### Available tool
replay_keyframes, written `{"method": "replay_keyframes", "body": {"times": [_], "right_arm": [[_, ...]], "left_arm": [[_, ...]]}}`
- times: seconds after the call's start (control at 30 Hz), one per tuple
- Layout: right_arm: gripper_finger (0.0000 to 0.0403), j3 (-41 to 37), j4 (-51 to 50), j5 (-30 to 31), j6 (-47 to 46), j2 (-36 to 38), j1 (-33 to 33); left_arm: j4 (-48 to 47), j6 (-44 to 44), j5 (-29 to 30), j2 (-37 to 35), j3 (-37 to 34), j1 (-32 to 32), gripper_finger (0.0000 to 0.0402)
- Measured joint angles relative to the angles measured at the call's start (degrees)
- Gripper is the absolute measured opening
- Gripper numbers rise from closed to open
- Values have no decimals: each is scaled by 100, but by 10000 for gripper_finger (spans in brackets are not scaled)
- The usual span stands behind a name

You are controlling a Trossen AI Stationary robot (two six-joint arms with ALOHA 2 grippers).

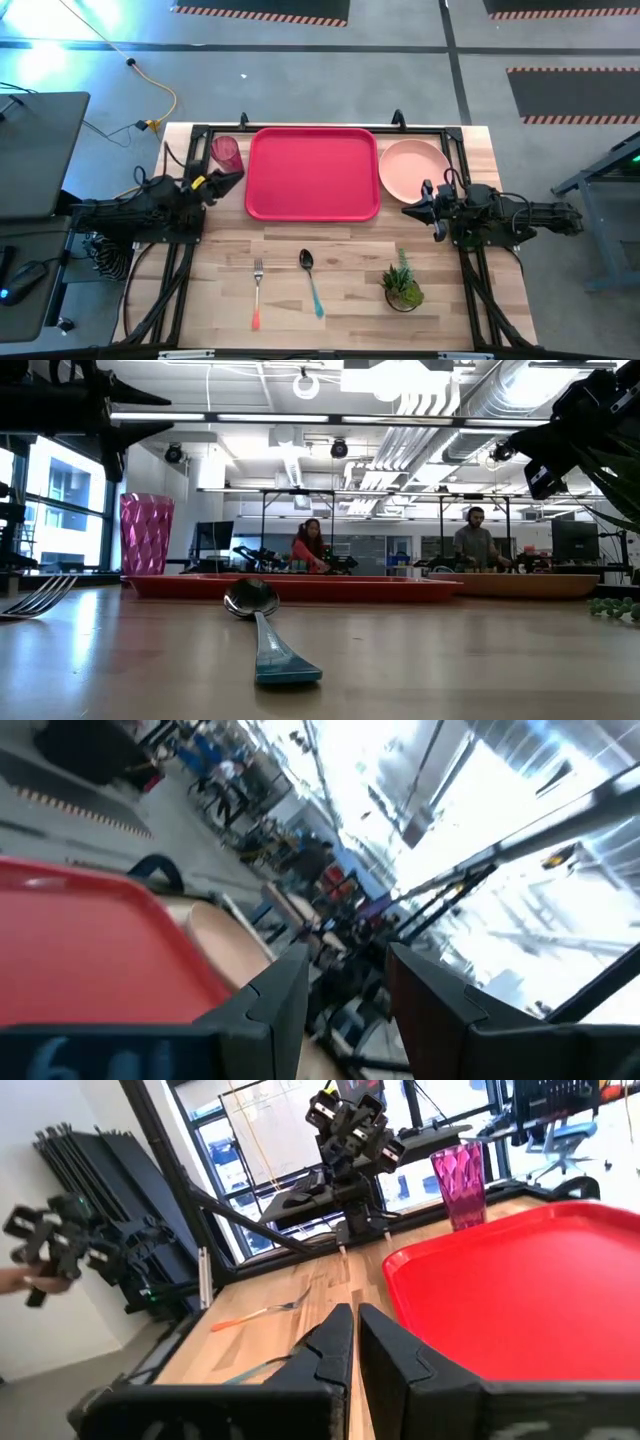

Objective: Pick and place plate/cup/fork/spoon on tray
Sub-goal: Put the red cup on the red tray

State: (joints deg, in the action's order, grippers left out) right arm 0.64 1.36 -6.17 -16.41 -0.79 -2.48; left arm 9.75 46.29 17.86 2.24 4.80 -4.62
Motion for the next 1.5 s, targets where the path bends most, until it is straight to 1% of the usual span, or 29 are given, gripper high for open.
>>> {"method": "replay_keyframes", "body": {"times": [0.1, 0.3, 0.53, 0.67, 0.8, 0.93, 1.03, 1.17, 1.33, 1.5], "right_arm": [[12, 0, -1, 0, 152, 0, 0], [12, 0, -1, 0, 131, 0, 0], [12, 0, 0, 0, 145, 0, 0], [12, 0, 0, 33, 144, 1, -1], [12, -4, -17, 407, -17, 2, 0], [12, -4, 1, 914, -918, 0, -2], [12, -4, 56, 1396, -1446, 0, -2], [12, -4, 228, 1831, -2142, 0, -2], [12, -4, 421, 2019, -2877, 0, -2], [12, -4, 550, 2017, -2916, 0, -7]], "left_arm": [[123, -151, 95, 0, 0, -1, 126], [130, -487, 87, 0, 0, 0, 133], [177, -644, 97, 0, 0, -1, 171], [567, -754, 155, 0, 24, -1, 187], [694, -1286, 228, 46, 413, -1, 185], [547, -2035, 229, 311, 1042, 1, 180], [-63, -2517, 369, 647, 1642, 0, 180], [-1516, -2694, 807, 1215, 2506, -1, 180], [-3261, -2544, 1287, 1942, 3490, -1, 179], [-4467, -2250, 1706, 2593, 4318, -131, 179]]}}
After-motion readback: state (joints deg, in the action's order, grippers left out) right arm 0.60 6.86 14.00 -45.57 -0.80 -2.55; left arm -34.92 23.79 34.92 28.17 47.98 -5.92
